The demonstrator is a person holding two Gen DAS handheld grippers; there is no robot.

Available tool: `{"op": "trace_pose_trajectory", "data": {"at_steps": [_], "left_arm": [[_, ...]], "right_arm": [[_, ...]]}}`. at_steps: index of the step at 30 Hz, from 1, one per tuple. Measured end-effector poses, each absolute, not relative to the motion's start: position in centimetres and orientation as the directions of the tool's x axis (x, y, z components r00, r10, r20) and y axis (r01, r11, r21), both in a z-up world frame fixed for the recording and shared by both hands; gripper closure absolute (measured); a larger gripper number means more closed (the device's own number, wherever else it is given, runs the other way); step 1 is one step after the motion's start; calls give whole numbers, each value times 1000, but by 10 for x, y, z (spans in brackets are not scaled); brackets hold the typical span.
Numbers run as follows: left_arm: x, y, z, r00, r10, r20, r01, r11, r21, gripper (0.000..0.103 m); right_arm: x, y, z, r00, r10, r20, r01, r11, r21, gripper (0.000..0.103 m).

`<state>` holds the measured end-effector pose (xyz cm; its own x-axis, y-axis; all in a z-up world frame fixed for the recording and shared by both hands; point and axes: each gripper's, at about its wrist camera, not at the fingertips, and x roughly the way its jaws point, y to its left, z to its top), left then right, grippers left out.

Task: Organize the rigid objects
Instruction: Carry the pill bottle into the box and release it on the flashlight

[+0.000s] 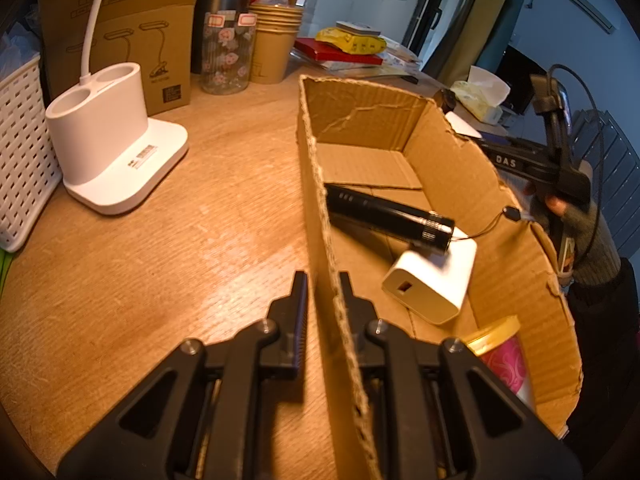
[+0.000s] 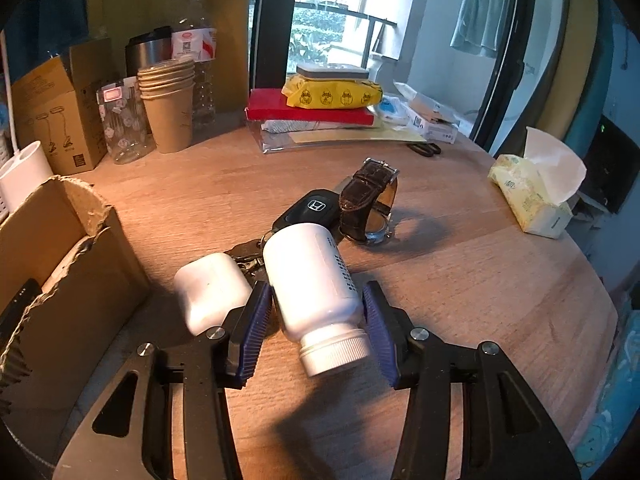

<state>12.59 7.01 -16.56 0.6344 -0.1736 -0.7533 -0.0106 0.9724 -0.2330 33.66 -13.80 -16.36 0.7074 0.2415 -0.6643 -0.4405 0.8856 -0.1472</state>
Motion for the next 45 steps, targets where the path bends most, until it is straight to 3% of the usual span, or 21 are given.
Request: {"op": "trace_pose_trajectory", "data": {"at_steps": [45], "left_arm": [[126, 71, -166, 634, -174, -754, -10, 972, -233, 88]], "right_arm": [[247, -101, -103, 739, 378, -557, -557, 809, -190, 53]]}}
